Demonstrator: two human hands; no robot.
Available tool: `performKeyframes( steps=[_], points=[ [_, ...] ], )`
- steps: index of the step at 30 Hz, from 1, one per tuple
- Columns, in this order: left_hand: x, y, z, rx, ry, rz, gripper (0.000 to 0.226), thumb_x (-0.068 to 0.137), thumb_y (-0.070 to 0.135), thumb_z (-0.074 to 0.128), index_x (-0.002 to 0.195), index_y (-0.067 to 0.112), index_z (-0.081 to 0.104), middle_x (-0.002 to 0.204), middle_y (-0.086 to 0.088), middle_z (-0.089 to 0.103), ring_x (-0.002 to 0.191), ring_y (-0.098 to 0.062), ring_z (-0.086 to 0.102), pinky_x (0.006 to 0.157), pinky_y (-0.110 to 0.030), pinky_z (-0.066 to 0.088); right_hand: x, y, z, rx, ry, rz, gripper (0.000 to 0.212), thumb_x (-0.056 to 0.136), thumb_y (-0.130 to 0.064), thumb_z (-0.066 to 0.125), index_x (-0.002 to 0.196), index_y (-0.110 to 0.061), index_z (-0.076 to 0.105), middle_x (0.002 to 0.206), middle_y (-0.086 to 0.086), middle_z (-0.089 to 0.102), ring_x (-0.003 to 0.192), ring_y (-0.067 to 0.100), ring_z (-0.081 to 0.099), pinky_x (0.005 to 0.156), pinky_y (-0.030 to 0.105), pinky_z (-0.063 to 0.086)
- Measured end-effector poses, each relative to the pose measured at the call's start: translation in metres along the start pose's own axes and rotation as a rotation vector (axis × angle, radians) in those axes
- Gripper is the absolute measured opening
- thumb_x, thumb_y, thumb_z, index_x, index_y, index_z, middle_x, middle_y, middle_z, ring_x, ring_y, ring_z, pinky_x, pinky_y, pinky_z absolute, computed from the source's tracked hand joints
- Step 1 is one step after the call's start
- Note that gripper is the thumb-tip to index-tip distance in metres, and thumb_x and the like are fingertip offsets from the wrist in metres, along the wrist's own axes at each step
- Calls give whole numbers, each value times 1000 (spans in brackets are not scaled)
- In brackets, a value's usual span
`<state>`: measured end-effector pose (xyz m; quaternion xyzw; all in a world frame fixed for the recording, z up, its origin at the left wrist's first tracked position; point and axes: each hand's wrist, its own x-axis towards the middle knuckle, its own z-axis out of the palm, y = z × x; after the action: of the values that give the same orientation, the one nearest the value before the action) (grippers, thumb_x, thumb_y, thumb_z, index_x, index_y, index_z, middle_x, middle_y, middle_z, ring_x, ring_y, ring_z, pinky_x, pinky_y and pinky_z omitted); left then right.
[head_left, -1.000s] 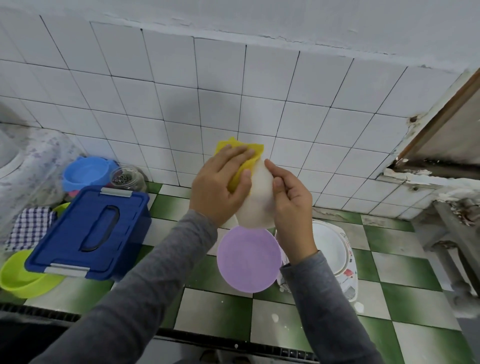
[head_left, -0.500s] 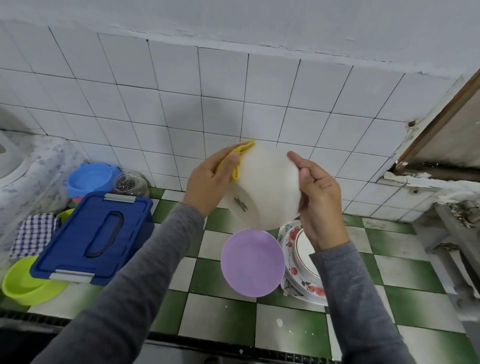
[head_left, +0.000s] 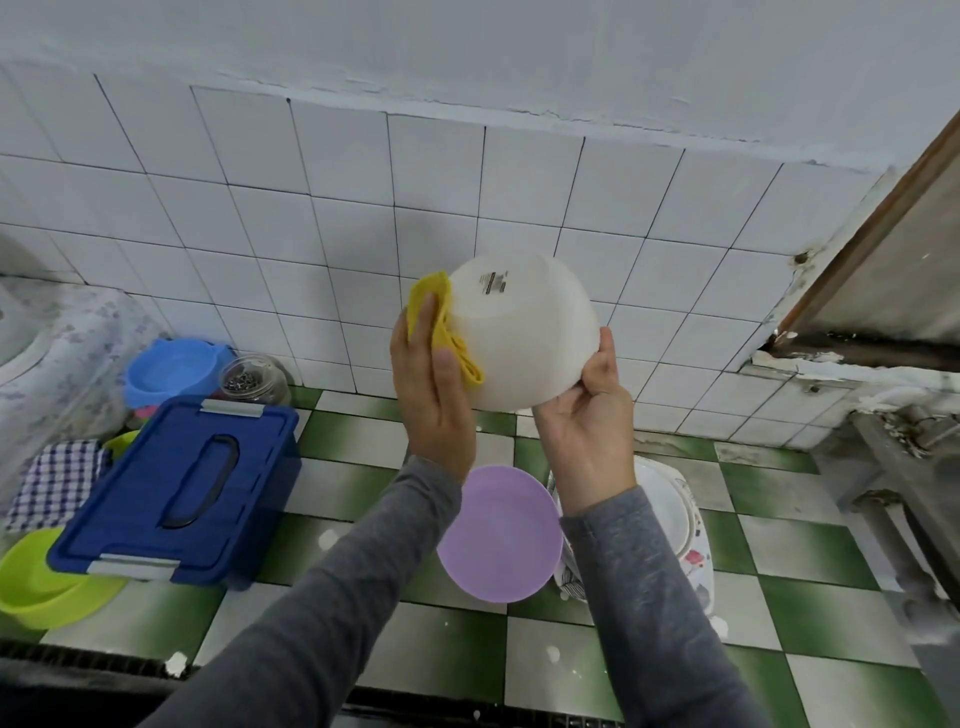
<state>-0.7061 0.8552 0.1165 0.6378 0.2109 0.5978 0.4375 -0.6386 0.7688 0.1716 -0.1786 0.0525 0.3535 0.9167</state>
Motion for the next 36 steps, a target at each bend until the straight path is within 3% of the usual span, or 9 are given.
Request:
performKeyframes(
  steps=[4, 7, 10, 14, 18, 22, 27, 32, 36],
  points=[
    [2, -11, 0, 277, -67, 249, 56, 106, 44, 25, 148, 8, 35, 156, -24, 28, 145, -36, 31, 114, -53, 33, -10, 12, 11, -161, 46, -71, 36, 106, -12, 45, 137, -30, 48, 119, -2, 63, 80, 8, 73, 70, 32, 61],
    [7, -16, -7, 461, -167, 438, 56, 106, 45, 24, 150, 12, 29, 158, -19, 25, 145, -37, 31, 114, -57, 31, -15, 15, 17, -313, 3, -156, 30, 107, -20, 45, 134, -34, 48, 121, -4, 62, 88, 8, 72, 72, 29, 60],
    [12, -10, -9, 576, -180, 477, 60, 105, 49, 21, 150, 10, 29, 155, -17, 36, 144, -31, 35, 119, -49, 26, -22, 19, 20, -457, -63, -206, 29, 107, -19, 42, 132, -33, 48, 115, -4, 67, 90, 10, 73, 71, 26, 58],
    [30, 4, -7, 540, -185, 556, 55, 105, 39, 26, 142, 7, 52, 148, -13, 50, 138, -27, 47, 106, -49, 44, -27, 25, 11, -719, -170, -246, 34, 107, -9, 39, 131, -29, 52, 104, 8, 73, 91, 14, 70, 79, 32, 60],
    [40, 7, -11, 592, -237, 597, 44, 102, 29, 37, 135, 13, 61, 144, -8, 55, 133, -24, 53, 103, -46, 47, -26, 21, 4, -902, -208, -281, 34, 107, -9, 39, 135, -22, 54, 91, -15, 75, 84, 3, 69, 79, 30, 59],
    [35, 2, -14, 601, -343, 646, 41, 102, 28, 45, 138, 13, 59, 149, -10, 49, 137, -22, 49, 104, -42, 48, -20, 13, 1, -922, -138, -312, 33, 107, -10, 42, 131, -24, 60, 109, -16, 73, 99, 3, 68, 85, 29, 58],
    [33, 7, -15, 468, -512, 548, 45, 100, 24, 42, 141, 7, 54, 154, -13, 42, 145, -27, 36, 112, -51, 38, -14, 3, -1, -926, -116, -324, 34, 107, -12, 43, 130, -29, 60, 127, -3, 68, 113, 17, 66, 100, 41, 53],
    [27, 26, -2, 366, -276, 308, 41, 103, 29, 36, 127, 20, 67, 137, 3, 61, 130, -14, 52, 107, -44, 41, -13, 7, -1, -940, -146, -284, 33, 107, -14, 43, 129, -30, 62, 132, 2, 66, 119, 21, 64, 101, 41, 53],
    [36, 20, -5, 384, -266, 199, 41, 99, 34, 44, 136, 24, 60, 133, 5, 63, 120, -11, 58, 101, -37, 49, -17, 3, -4, -979, -189, -301, 32, 107, -12, 43, 126, -29, 62, 132, 0, 66, 121, 16, 62, 105, 39, 50]
  ],
)
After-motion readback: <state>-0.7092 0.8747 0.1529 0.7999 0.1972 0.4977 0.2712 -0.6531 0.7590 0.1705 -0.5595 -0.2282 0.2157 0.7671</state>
